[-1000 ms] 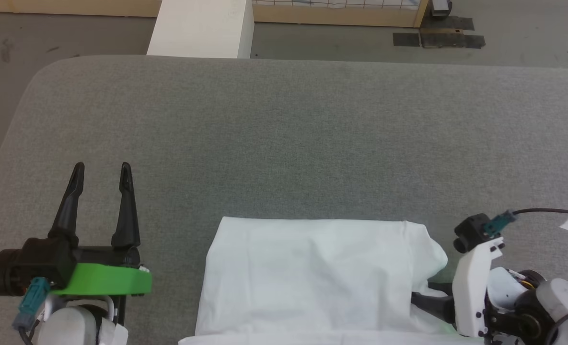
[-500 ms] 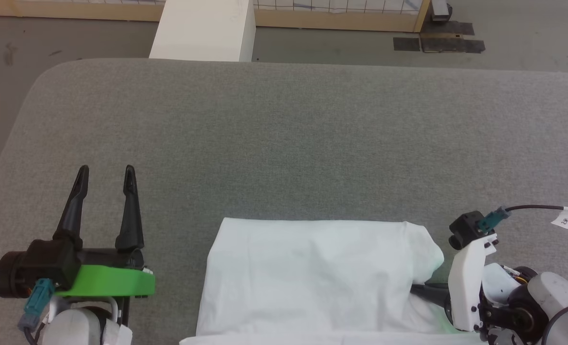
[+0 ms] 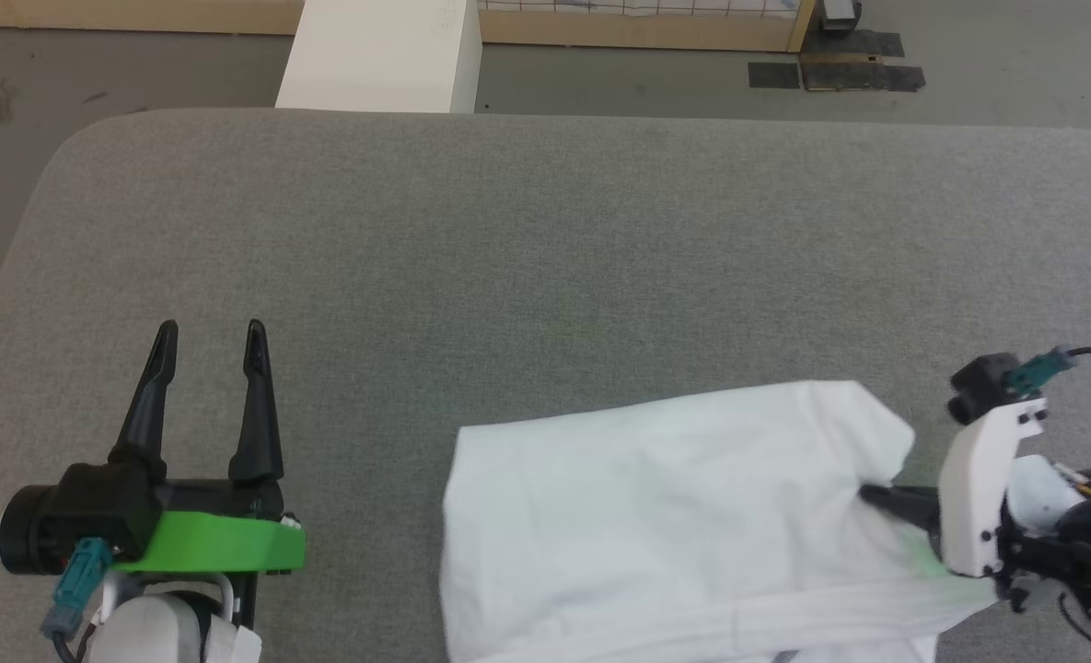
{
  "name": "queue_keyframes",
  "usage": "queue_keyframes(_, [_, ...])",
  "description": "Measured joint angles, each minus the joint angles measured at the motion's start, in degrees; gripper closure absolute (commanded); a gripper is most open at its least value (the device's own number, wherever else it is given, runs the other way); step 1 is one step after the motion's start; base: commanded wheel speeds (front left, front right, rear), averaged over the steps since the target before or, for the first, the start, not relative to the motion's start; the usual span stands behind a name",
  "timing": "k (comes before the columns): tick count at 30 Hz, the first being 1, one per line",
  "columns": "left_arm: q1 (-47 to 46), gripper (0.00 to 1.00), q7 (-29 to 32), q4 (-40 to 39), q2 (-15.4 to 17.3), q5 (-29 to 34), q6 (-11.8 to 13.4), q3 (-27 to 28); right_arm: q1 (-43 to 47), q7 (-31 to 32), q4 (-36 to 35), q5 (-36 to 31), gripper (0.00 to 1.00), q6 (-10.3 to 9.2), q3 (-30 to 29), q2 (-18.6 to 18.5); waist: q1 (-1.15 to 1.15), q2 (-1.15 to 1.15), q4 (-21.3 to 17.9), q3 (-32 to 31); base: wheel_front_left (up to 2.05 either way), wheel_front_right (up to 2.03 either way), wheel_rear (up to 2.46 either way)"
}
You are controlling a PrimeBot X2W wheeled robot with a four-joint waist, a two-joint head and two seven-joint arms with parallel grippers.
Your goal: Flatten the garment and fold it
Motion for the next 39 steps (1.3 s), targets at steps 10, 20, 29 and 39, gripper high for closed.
queue_keyframes(10, [-0.01, 0.00, 0.00, 0.21, -0.76, 0.07, -0.68, 0.11, -1.18, 2.76, 7.27, -5.09, 1.00, -0.01, -11.21, -7.44, 0.00, 0.00, -0.11, 0.62, 0.00, 0.00, 0.00])
queue_keyframes(20, [0.01, 0.00, 0.00, 1.58, -1.27, 0.22, -0.99, 0.03, -1.99, 7.31, 10.06, -15.41, 1.00, -0.02, -17.70, -6.09, 0.00, 0.00, -0.57, -0.21, 0.00, 0.00, 0.00])
queue_keyframes(29, [1.49, 0.00, -0.03, 2.79, -1.37, 0.22, -1.43, -0.23, 0.10, 22.79, -7.34, -17.20, 1.00, -0.03, -16.47, -6.03, 0.00, 0.00, -1.62, -3.42, 0.00, 0.00, 0.00])
queue_keyframes(39, [2.40, 0.00, -0.03, 3.23, -1.58, 0.22, -1.45, -0.59, 1.96, 29.73, -21.40, -17.33, 1.00, -0.03, -13.29, 3.72, 0.00, 0.00, -2.43, -5.16, 0.00, 0.00, 0.00])
